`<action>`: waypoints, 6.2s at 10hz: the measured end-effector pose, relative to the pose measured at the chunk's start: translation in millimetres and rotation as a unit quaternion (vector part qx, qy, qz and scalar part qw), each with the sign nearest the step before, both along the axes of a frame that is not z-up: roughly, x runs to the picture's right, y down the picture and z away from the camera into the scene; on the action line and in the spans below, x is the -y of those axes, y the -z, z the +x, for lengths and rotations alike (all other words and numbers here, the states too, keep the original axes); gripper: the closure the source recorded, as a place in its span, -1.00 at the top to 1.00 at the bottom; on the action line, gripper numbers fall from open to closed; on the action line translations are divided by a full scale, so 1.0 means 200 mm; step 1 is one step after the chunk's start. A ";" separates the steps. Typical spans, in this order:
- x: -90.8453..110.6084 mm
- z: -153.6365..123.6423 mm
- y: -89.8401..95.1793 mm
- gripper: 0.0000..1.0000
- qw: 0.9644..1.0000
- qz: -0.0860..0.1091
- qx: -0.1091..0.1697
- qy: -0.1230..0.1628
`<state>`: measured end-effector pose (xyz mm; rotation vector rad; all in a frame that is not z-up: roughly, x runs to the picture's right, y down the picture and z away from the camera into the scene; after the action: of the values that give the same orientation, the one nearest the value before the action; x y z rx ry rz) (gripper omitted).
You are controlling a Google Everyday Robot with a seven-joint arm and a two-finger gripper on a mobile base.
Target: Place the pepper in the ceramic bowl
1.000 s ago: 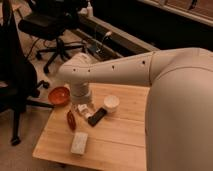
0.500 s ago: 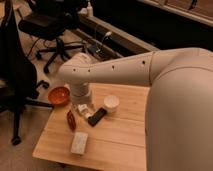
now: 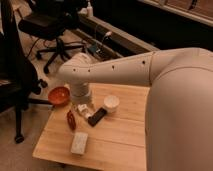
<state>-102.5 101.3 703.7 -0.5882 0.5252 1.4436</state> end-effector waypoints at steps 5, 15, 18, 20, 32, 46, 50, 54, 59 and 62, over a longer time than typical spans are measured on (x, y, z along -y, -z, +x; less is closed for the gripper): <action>0.00 0.00 0.00 0.30 1.000 0.000 0.000 0.000; -0.11 -0.47 -0.14 0.30 0.992 0.060 0.105 0.032; -0.25 -0.60 -0.30 0.30 0.985 0.063 0.132 0.088; -0.33 -0.64 -0.40 0.30 0.981 0.057 0.127 0.134; -0.43 -0.35 -0.81 0.30 0.988 -0.061 0.050 0.132; -0.38 -0.51 -0.73 0.30 0.987 -0.044 0.099 0.117; -0.44 -0.47 -0.80 0.30 0.989 -0.033 0.073 0.122; -0.44 -0.47 -0.81 -0.36 0.991 -0.025 0.058 0.114; -0.46 -0.47 -0.81 -0.86 0.991 -0.032 0.054 0.119; -0.41 -0.50 -0.77 -0.86 0.991 -0.027 0.058 0.117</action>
<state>-202.1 184.0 857.8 -0.6292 0.5242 1.1692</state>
